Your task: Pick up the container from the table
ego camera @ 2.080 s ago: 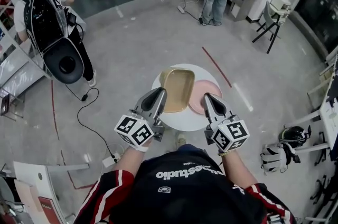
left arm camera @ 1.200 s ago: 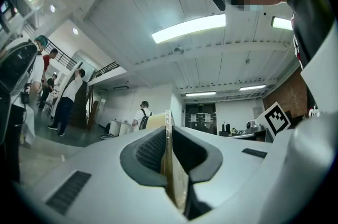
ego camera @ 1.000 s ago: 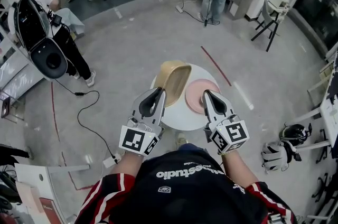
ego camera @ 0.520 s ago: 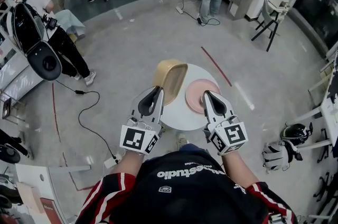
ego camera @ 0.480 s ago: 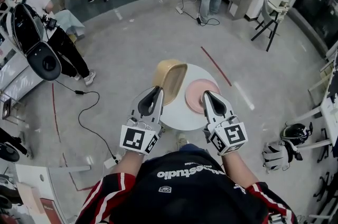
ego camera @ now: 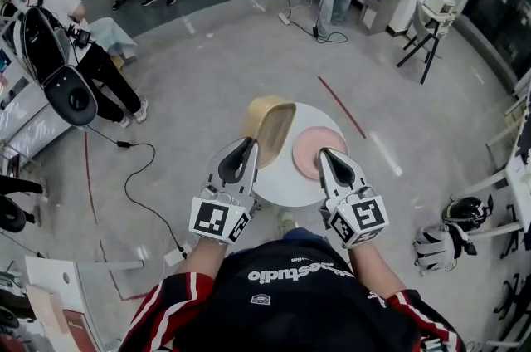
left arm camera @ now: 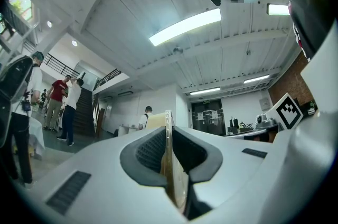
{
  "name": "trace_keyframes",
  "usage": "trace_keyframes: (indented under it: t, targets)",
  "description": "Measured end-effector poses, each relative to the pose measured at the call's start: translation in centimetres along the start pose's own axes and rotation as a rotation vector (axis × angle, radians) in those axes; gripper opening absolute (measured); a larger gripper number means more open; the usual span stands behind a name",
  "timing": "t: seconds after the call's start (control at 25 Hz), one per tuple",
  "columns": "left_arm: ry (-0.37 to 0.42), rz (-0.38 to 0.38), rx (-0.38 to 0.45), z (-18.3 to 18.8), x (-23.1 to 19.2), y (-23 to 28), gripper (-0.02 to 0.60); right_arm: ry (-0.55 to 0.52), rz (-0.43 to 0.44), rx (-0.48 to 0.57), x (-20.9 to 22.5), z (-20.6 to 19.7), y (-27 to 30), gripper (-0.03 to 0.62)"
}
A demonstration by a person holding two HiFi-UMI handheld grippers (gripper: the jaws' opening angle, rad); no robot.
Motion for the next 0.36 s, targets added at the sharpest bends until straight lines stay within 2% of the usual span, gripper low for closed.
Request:
trace_keyframes:
  t: [0.36]
  targets:
    - [0.008, -0.001, 0.000, 0.23, 0.62, -0.14, 0.049, 0.010, -0.012, 0.012, 0.40, 0.27, -0.64, 0.014]
Point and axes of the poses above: the fingertips, and each gripper's own axes: y forward along the fingers, x to its right, z out of its top, the point moved 2 cm from there along -y, backward along the fingers, and after that the axes turned 3 degrees about x, right-handed, at the moved point
